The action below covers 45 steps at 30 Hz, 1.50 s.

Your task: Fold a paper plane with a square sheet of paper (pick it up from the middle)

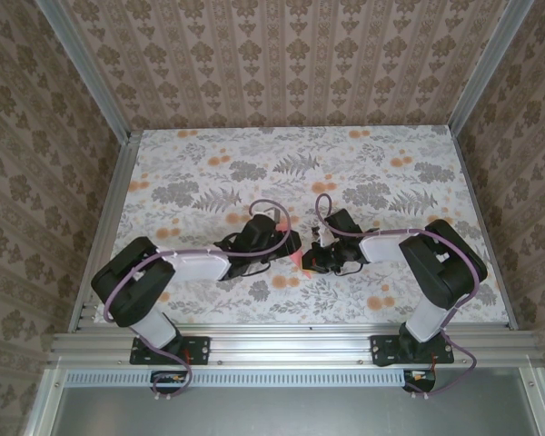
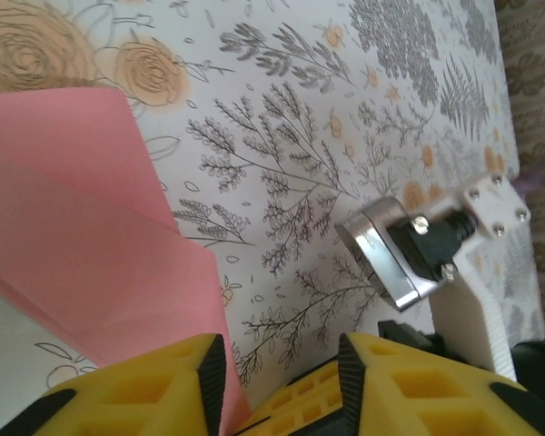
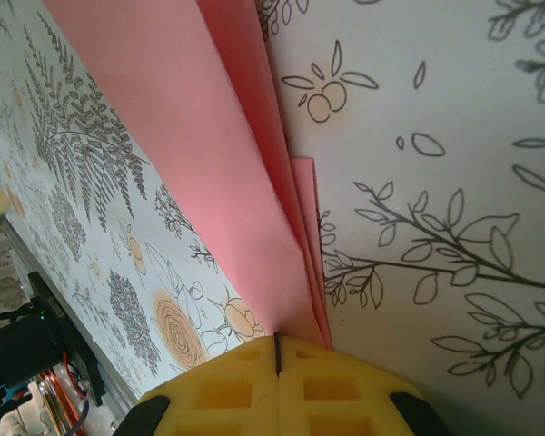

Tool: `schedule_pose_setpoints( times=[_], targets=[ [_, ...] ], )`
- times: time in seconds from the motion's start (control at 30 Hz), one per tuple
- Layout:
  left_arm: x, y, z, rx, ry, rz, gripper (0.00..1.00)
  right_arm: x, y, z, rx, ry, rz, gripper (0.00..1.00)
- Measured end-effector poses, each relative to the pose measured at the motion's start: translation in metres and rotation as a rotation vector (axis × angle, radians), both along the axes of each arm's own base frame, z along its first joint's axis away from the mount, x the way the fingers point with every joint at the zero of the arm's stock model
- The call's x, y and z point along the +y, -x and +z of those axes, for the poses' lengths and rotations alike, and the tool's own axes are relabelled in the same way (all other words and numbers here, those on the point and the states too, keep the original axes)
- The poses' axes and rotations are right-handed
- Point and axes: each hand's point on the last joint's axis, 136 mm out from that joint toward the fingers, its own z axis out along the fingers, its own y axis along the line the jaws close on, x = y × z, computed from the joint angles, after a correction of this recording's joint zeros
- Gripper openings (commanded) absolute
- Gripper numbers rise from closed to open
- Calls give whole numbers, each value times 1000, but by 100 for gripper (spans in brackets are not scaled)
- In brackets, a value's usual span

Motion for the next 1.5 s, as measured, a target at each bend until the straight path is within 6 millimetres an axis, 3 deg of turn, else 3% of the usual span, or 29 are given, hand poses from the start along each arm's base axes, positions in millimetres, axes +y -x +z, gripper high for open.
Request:
schedule_pose_setpoints(
  times=[0.13,0.37,0.77,1.13,1.4,1.5],
  targets=[
    [-5,4,1,-34,-33,-21,47,0,0,0,-1,0,0,0],
    [2,-7,0,-8,-3,17,53,0,0,0,0,-1,0,0],
    [-15,-5,-36,99,67,3,52,0,0,0,-4,-5,1,0],
    [-16,-6,-30,97,121,16,54,0,0,0,-2,-5,-1,0],
    [-14,0,3,56,179,-7,52,0,0,0,2,-6,-7,0],
    [-16,3,6,55,186,-18,50,1,0,0,6,-8,-12,0]
  ],
)
